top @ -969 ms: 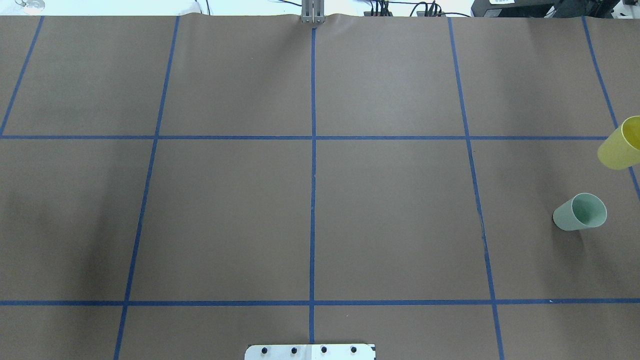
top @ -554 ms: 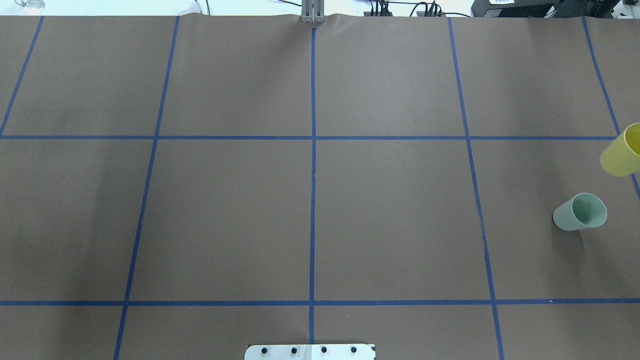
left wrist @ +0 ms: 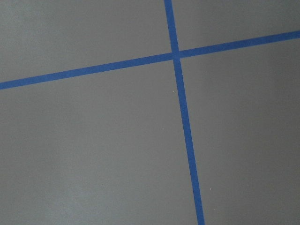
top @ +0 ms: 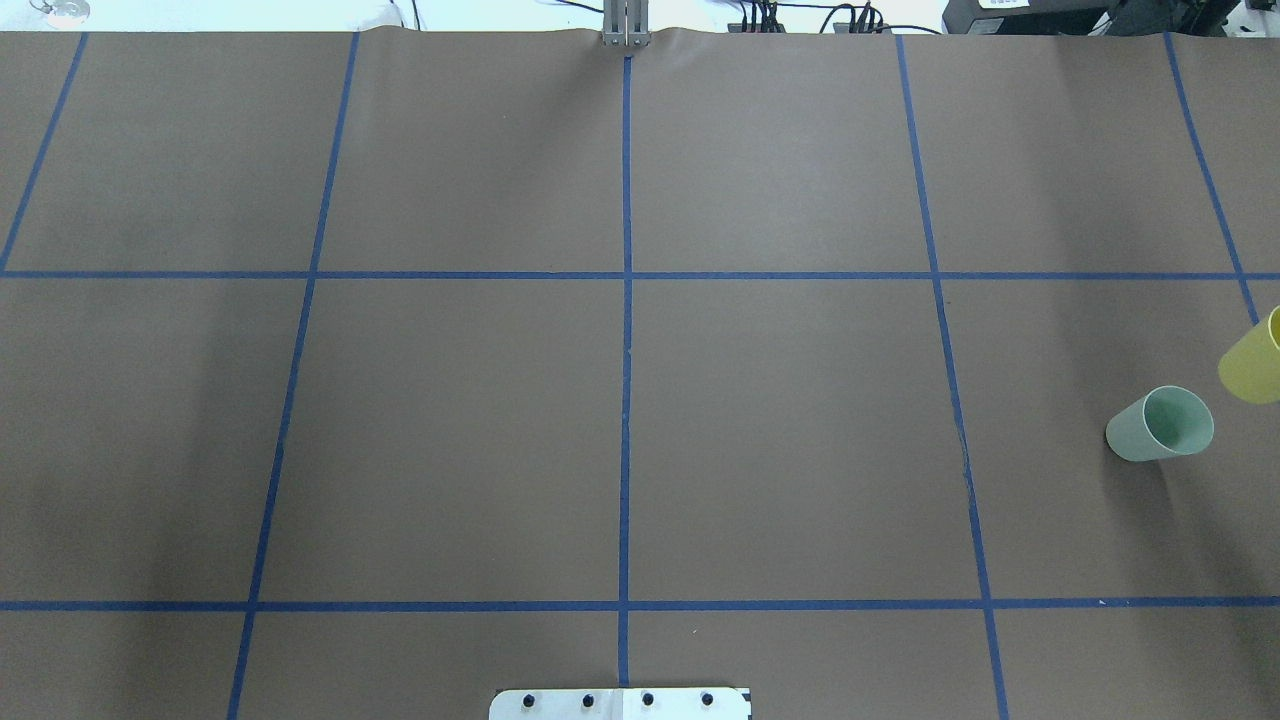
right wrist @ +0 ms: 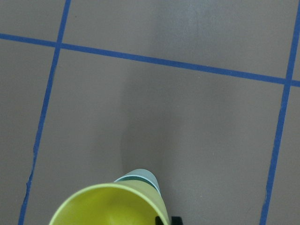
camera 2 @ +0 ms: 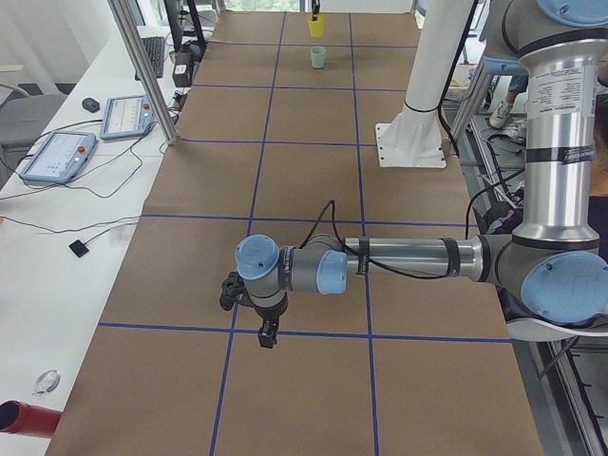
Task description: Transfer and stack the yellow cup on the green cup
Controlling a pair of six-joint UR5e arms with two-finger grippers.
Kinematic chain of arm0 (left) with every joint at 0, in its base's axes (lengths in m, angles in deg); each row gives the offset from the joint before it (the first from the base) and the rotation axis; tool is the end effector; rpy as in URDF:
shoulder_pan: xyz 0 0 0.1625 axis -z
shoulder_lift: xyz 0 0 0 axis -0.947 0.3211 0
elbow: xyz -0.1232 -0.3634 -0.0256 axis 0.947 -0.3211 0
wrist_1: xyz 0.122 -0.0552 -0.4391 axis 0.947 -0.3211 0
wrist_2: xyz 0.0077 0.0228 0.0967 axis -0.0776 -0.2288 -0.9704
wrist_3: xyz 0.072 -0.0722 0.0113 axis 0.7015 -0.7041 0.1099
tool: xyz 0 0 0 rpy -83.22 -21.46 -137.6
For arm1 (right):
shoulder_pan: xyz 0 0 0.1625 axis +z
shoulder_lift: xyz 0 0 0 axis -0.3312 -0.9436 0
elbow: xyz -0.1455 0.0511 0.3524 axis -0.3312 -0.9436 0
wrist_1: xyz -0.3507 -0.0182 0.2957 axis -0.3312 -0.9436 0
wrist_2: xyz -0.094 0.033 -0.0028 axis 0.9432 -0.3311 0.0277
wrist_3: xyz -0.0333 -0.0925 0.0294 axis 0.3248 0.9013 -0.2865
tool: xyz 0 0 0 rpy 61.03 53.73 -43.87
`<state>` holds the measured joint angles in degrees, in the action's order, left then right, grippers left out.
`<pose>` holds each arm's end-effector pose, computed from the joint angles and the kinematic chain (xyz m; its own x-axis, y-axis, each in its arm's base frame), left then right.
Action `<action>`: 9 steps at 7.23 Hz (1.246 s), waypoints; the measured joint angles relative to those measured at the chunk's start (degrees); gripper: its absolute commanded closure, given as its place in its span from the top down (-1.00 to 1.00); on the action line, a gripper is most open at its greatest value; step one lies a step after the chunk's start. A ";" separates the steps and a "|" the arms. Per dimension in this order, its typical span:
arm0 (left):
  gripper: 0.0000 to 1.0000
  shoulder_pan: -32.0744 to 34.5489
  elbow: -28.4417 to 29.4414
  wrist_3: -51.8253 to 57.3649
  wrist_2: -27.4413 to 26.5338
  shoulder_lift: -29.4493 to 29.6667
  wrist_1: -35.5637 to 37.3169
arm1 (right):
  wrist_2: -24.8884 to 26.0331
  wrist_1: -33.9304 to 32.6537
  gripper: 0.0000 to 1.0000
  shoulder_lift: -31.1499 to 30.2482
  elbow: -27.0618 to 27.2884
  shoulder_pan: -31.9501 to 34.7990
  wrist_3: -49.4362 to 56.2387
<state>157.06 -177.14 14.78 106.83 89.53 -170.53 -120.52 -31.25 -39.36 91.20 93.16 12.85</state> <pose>-0.0244 -0.5147 0.6303 0.7068 0.1655 -0.6878 -0.1441 0.9855 0.0891 -0.0690 -0.4460 0.4870 0.6275 -0.1549 0.7631 0.0655 0.9870 0.1465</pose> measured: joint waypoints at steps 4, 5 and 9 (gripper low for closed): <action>1.00 -0.07 -1.05 -0.03 0.66 -1.13 -0.18 | 2.49 16.99 -1.00 -2.16 -5.29 -6.70 -12.98; 1.00 -0.08 -1.06 -0.05 0.67 -1.16 -0.19 | 3.28 17.50 -1.00 -2.75 -5.53 -7.00 -13.30; 1.00 -0.06 -1.06 -0.06 0.67 -1.17 -0.19 | 5.74 17.76 -1.00 -2.72 -5.78 -8.45 -14.32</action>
<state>157.00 -178.20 14.72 107.50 88.36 -170.72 -114.78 -13.49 -42.07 85.42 84.71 -1.47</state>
